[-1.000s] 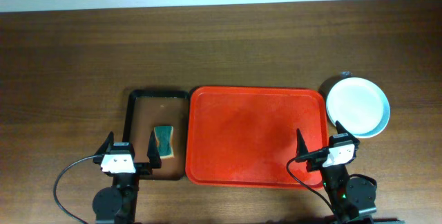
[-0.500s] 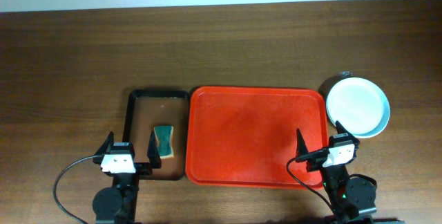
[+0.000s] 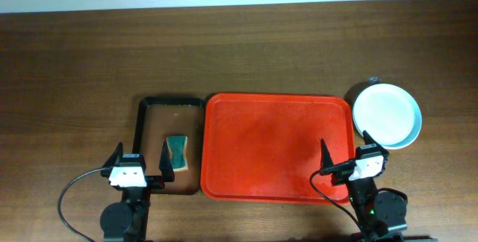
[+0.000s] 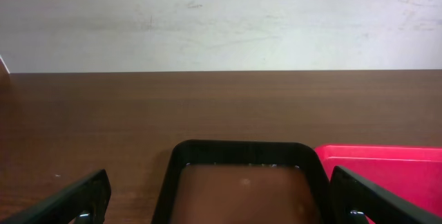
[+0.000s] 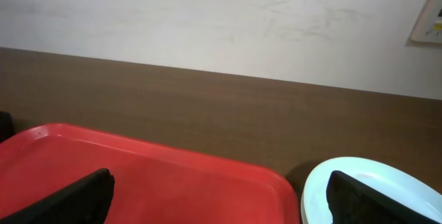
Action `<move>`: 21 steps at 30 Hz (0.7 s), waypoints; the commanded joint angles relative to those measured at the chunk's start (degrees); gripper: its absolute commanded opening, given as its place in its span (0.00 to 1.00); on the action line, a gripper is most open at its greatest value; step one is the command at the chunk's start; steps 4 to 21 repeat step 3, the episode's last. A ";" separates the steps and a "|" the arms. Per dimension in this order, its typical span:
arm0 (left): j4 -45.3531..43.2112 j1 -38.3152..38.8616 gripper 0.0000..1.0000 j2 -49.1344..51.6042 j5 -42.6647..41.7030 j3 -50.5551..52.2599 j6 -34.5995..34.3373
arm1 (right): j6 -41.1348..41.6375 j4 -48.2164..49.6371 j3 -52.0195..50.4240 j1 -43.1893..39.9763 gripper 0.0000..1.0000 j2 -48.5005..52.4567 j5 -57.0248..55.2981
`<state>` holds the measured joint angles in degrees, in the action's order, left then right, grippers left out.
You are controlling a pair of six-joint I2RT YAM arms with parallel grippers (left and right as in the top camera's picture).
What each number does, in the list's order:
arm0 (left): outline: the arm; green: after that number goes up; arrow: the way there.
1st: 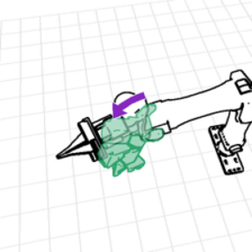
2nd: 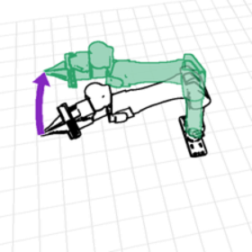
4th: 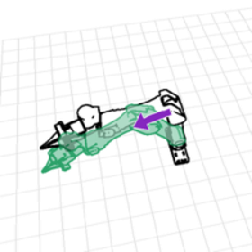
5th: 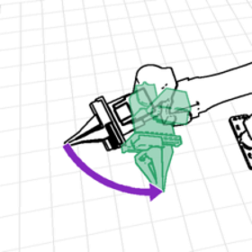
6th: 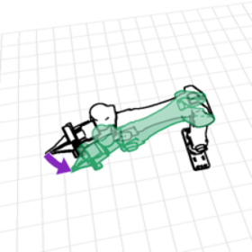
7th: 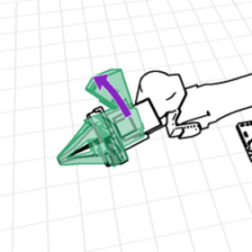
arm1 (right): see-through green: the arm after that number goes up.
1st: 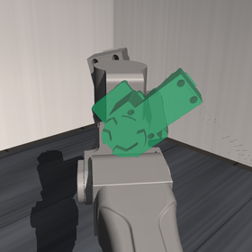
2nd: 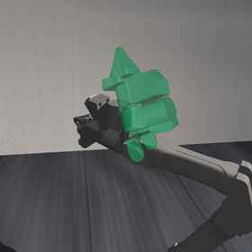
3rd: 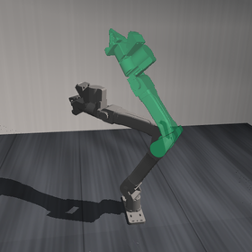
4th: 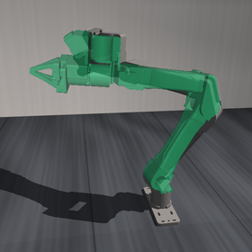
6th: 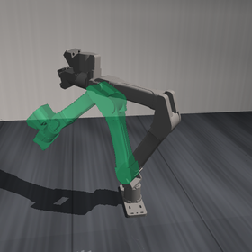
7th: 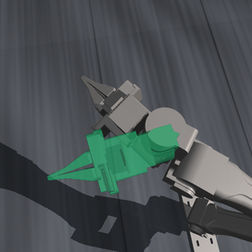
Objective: Clean dirty plates on tray and stack at the side
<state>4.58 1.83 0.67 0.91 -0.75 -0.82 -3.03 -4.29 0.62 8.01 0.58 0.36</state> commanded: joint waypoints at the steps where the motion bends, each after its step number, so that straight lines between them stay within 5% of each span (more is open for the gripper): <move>1: 0.20 0.26 0.99 -0.37 0.39 0.24 1.11 | 0.04 -0.24 -0.31 -0.15 0.99 -0.22 0.52; 21: 0.22 0.26 0.99 -0.35 0.39 0.22 1.11 | 0.04 -0.24 -0.31 -0.15 0.99 -0.22 0.52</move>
